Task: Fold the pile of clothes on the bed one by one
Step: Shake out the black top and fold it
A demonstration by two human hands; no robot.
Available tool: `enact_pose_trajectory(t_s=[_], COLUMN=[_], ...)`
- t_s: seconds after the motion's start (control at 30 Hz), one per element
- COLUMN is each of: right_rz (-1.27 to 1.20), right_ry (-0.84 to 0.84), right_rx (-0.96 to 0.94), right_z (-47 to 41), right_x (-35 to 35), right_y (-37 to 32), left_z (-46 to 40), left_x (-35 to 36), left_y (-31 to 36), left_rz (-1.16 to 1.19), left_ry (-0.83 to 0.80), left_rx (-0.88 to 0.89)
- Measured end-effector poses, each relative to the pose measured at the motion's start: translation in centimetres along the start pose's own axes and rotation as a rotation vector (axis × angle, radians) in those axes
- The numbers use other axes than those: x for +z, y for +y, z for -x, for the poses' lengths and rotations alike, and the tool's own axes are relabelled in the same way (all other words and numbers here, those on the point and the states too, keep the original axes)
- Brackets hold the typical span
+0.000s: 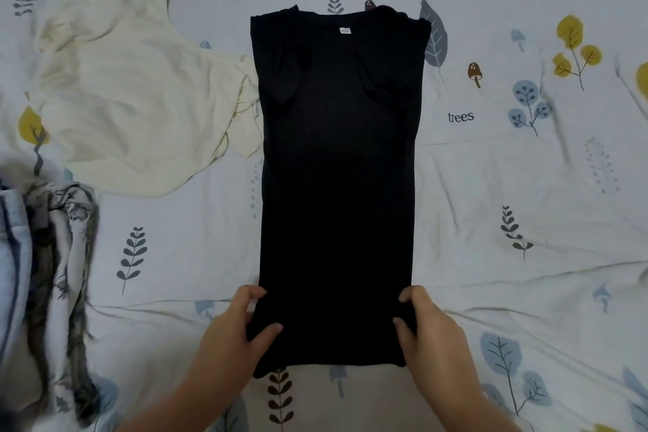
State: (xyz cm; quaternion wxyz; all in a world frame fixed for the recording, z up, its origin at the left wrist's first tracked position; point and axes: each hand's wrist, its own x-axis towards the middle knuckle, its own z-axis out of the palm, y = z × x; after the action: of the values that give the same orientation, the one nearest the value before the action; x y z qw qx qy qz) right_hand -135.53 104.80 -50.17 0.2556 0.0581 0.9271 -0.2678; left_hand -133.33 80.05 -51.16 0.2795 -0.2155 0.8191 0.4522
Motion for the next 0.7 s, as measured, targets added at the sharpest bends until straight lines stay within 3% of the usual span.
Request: enact_pose_trajectory(t_s=[0.1, 0.23, 0.3, 0.4, 0.5, 0.57, 0.7], right_rz=[-0.040, 0.155, 0.167, 0.151, 0.332, 0.447, 0.533], right_ry=[-0.044, -0.344, -0.357, -0.074, 0.119, 0.106, -0.004], right_rx=[0.001, -0.019, -0.051, -0.175, -0.358, -0.461, -0.702], right_z=[1.5, 2.4, 2.4, 1.5, -0.5, -2.0, -3.4], right_x=[-0.1, -0.4, -1.1, -2.0, -2.1, -2.0, -1.0], right_y=[0.5, 1.1, 1.2, 2.3, 3.3, 3.3, 3.5], left_z=[1.4, 2.2, 1.8, 0.6, -1.4, -2.7, -3.8], left_x=[-0.4, -1.4, -2.2, -3.6, -3.8, -3.6, -2.4], left_y=[0.0, -0.5, -0.8, -0.8, -1.3, -1.4, -1.2], left_rz=[-0.015, -0.294, -0.552, -0.713, -0.860, -0.943, -1.013], left_ry=[-0.039, -0.391, -0.291, -0.008, 0.135, 0.103, -0.064], left_rx=[-0.011, -0.012, 0.118, 0.425, 0.710, 0.841, 0.920])
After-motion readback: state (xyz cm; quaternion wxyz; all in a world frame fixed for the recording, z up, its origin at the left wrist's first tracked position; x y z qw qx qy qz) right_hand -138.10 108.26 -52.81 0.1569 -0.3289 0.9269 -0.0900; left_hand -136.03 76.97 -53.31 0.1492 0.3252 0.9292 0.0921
